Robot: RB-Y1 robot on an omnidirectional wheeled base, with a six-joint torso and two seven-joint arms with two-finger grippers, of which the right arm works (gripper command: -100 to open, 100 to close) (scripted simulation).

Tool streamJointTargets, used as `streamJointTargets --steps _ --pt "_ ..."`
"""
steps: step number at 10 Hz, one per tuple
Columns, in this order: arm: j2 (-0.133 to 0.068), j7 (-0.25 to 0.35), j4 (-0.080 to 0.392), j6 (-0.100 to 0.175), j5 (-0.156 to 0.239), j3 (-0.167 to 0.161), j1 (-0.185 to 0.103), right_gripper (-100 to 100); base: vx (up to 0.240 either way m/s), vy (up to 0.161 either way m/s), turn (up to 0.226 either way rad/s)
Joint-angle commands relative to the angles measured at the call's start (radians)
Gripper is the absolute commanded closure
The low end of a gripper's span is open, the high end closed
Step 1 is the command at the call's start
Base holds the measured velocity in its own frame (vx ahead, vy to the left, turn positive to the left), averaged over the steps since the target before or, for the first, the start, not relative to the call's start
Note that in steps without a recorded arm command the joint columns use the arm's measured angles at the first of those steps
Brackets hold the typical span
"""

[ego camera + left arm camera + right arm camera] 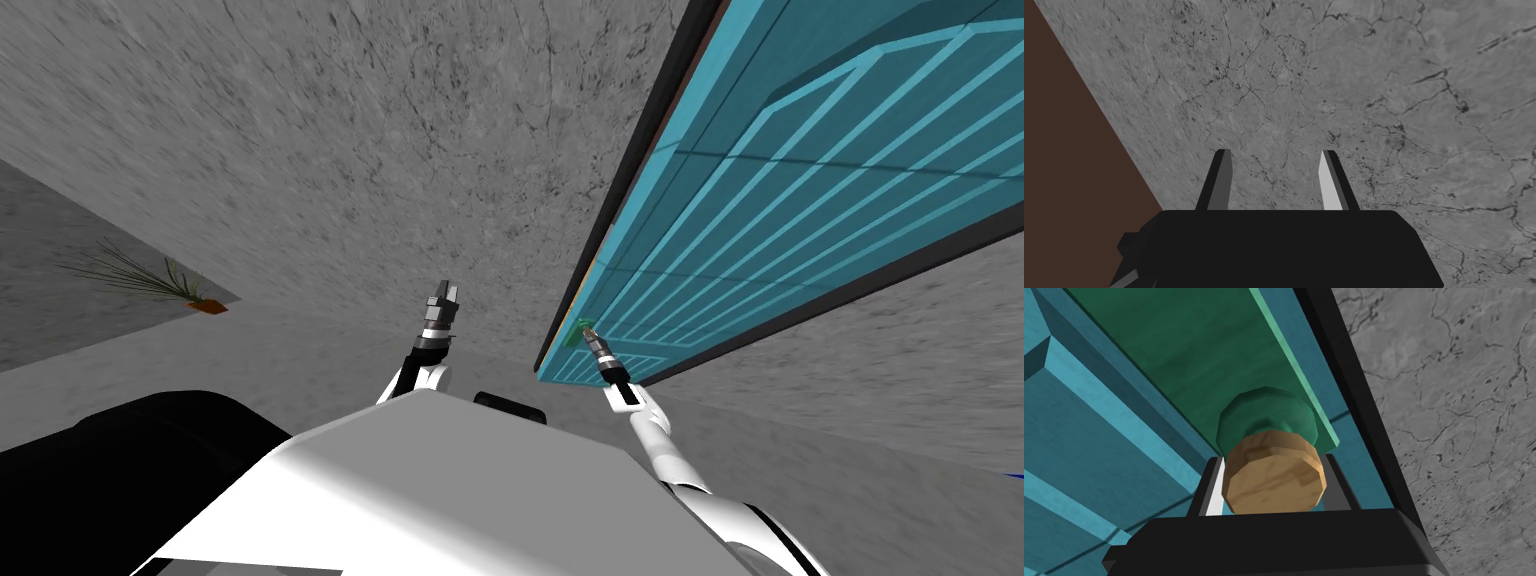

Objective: Pull the door open

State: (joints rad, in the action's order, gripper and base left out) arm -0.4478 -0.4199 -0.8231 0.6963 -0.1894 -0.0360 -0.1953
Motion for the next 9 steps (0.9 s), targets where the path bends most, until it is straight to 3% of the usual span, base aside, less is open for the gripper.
streamJointTargets --steps 1,2,5,6,9 --pt "-0.012 0.05 0.005 -0.006 0.034 0.015 -0.007 100 -0.063 -0.077 0.144" --pt "-0.012 0.056 0.005 -0.006 0.034 0.015 -0.007 100 -0.039 -0.063 0.046" --pt "-0.003 0.149 0.008 -0.019 0.093 0.014 -0.016 100 -0.064 -0.079 0.092" --pt "-0.015 0.089 -0.005 -0.009 0.059 0.014 -0.003 -100 -0.057 -0.019 -0.147" --pt "-0.025 0.042 -0.009 0.001 0.036 0.016 0.007 -100 -0.022 0.067 -0.033"
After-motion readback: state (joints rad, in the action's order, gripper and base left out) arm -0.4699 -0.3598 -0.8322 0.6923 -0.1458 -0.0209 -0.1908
